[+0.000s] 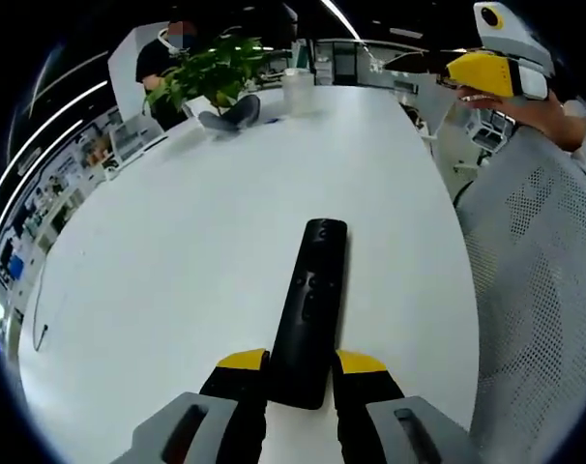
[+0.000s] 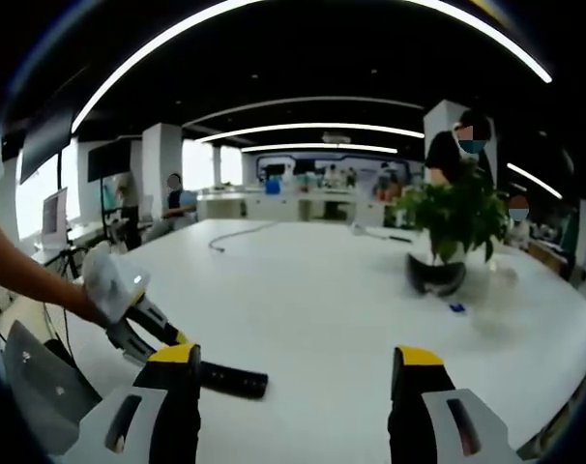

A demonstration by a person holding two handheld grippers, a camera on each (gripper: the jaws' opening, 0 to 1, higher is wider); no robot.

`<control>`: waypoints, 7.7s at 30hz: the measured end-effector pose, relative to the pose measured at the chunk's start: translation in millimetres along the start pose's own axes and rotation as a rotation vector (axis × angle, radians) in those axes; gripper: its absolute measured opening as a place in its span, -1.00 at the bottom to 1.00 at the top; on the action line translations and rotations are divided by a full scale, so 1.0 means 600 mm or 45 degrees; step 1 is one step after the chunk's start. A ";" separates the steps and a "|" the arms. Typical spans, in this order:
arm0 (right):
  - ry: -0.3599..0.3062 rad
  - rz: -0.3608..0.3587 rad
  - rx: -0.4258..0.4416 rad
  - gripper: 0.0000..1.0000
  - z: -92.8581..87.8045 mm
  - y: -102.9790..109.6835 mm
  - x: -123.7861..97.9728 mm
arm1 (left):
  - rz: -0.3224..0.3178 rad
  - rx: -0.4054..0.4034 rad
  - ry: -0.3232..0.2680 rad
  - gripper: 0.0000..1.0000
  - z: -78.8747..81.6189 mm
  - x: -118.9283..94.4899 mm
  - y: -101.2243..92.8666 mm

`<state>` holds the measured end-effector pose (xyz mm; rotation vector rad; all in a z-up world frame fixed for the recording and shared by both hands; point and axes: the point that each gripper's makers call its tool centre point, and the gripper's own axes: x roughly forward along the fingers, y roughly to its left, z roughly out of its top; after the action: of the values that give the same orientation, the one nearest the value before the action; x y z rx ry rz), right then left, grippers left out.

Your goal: Press the specified remote control buttons in sequence, fully releasing each button before pressing the next.

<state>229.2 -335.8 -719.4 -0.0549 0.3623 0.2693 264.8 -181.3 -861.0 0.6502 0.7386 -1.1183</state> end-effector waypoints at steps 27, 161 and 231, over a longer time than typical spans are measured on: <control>0.013 0.004 -0.004 0.56 -0.002 0.000 0.002 | 0.026 0.058 0.057 -0.50 0.011 0.013 0.047; 0.000 0.034 -0.016 0.60 0.000 0.011 0.001 | 0.282 -0.887 -0.757 0.60 0.090 -0.127 0.187; -0.019 0.047 -0.060 0.70 0.004 0.017 -0.003 | 1.387 -0.795 -0.745 1.00 -0.108 -0.422 0.067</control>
<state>225.4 -326.0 -716.7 -0.0922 0.3428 0.3146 225.5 20.6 -694.9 0.0948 0.1165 -0.0108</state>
